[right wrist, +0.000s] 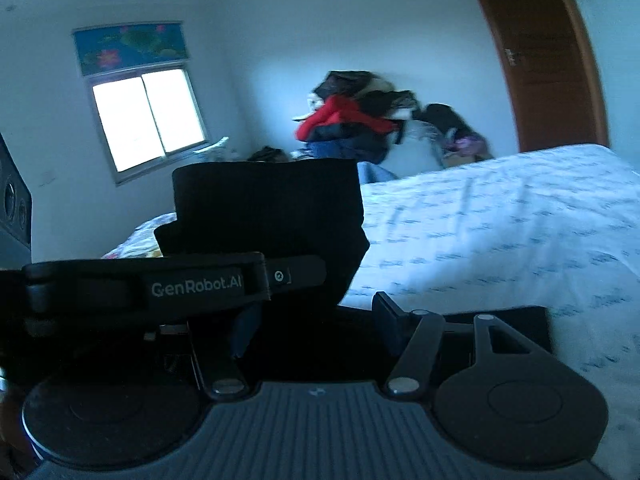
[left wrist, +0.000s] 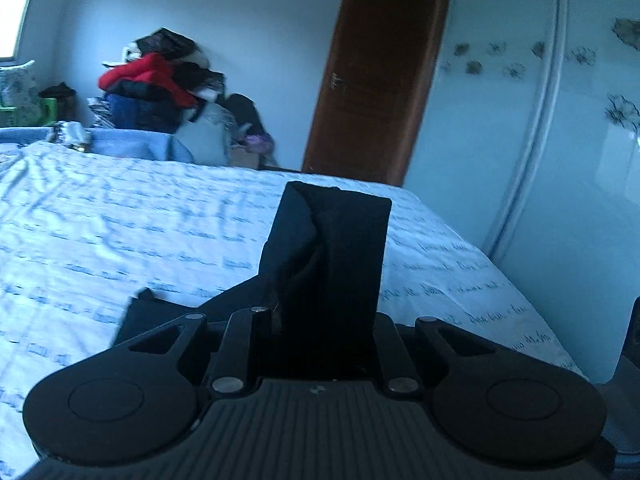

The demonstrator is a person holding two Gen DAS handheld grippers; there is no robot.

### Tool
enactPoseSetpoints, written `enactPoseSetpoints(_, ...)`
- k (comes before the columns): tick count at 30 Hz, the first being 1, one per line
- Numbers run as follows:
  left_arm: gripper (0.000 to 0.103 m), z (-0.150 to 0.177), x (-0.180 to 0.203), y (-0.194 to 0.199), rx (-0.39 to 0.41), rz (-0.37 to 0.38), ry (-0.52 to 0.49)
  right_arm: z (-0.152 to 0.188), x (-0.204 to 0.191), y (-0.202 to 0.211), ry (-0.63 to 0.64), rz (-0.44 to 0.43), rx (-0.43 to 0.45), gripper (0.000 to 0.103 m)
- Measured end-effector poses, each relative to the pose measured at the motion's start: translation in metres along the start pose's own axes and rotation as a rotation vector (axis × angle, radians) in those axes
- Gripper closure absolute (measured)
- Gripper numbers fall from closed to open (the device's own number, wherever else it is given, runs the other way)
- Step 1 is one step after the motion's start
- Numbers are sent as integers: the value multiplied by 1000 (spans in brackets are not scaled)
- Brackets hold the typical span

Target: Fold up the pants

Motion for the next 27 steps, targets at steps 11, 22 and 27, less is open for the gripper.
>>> enactPoseSetpoints(11, 82, 32, 38, -42, -61, 47, -56, 18, 52, 1, -33, 118, -32, 41)
enactPoseSetpoints(22, 82, 54, 61, -67, -110, 42, -124, 39, 84, 11, -58, 183, -77, 41)
enactPoseSetpoints(27, 78, 63, 70, -78, -138, 48, -157, 46, 97, 11, -79, 216, -109, 40)
Point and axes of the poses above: each gripper's, at about its wrist camera, not at the fingertips, and y roughly against the way its jaws point, x to its right, z to its underside, the point moved 6 cm from there along -y, roughly the way its jaws point, and after that the axes turned 3 degrees about y, right-handed, at the moved point
